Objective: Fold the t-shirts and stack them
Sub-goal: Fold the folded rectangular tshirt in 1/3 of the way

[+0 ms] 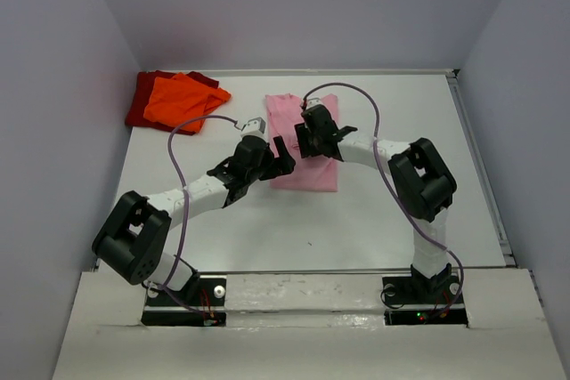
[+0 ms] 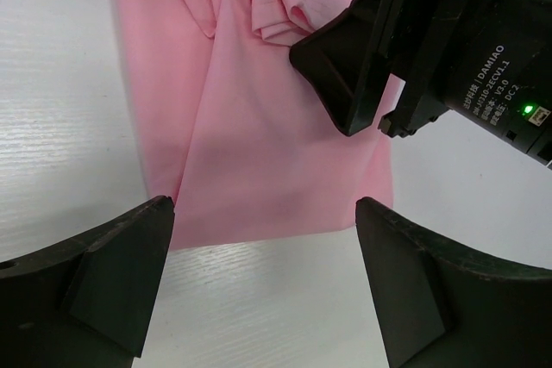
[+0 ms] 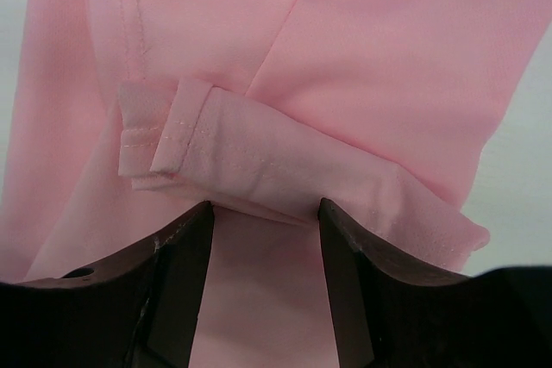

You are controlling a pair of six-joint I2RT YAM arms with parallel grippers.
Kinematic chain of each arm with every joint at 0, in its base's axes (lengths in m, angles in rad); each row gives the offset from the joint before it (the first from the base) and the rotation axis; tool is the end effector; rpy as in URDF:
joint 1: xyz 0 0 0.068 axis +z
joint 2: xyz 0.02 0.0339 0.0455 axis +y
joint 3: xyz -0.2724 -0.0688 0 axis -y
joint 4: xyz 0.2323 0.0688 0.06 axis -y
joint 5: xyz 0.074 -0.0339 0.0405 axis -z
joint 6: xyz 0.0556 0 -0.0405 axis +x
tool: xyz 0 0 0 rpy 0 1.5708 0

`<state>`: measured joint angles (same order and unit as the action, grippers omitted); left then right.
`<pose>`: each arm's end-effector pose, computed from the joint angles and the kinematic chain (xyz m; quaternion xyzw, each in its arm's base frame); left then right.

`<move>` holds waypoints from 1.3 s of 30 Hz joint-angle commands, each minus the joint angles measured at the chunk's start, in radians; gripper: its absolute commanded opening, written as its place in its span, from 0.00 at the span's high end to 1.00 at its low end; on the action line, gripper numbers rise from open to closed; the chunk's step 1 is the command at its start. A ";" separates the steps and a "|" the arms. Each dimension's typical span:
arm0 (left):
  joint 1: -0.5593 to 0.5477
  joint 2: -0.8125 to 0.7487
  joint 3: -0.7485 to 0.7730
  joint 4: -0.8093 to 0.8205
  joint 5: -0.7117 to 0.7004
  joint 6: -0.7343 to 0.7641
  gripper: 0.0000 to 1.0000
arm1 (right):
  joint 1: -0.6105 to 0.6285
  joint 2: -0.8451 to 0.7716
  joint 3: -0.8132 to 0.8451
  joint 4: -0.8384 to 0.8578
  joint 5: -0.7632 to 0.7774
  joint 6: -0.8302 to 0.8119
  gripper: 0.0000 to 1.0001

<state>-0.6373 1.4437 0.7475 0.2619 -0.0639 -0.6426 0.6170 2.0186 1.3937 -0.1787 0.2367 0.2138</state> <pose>0.2590 -0.1874 0.2263 -0.0194 0.8424 -0.2996 0.4475 0.3748 0.2499 0.1796 -0.1411 0.9110 0.0498 0.3842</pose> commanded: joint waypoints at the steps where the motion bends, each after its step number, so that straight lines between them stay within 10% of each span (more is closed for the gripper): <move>1: 0.004 -0.019 0.027 0.016 0.006 0.015 0.05 | 0.023 -0.006 0.014 0.010 -0.030 0.002 0.43; 39: 0.005 -0.051 -0.066 0.053 0.016 0.015 0.04 | 0.020 0.108 0.183 -0.045 0.127 -0.050 0.43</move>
<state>-0.6373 1.4368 0.6956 0.2813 -0.0494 -0.6434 0.6537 2.1132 1.5131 -0.2146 0.3382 0.1905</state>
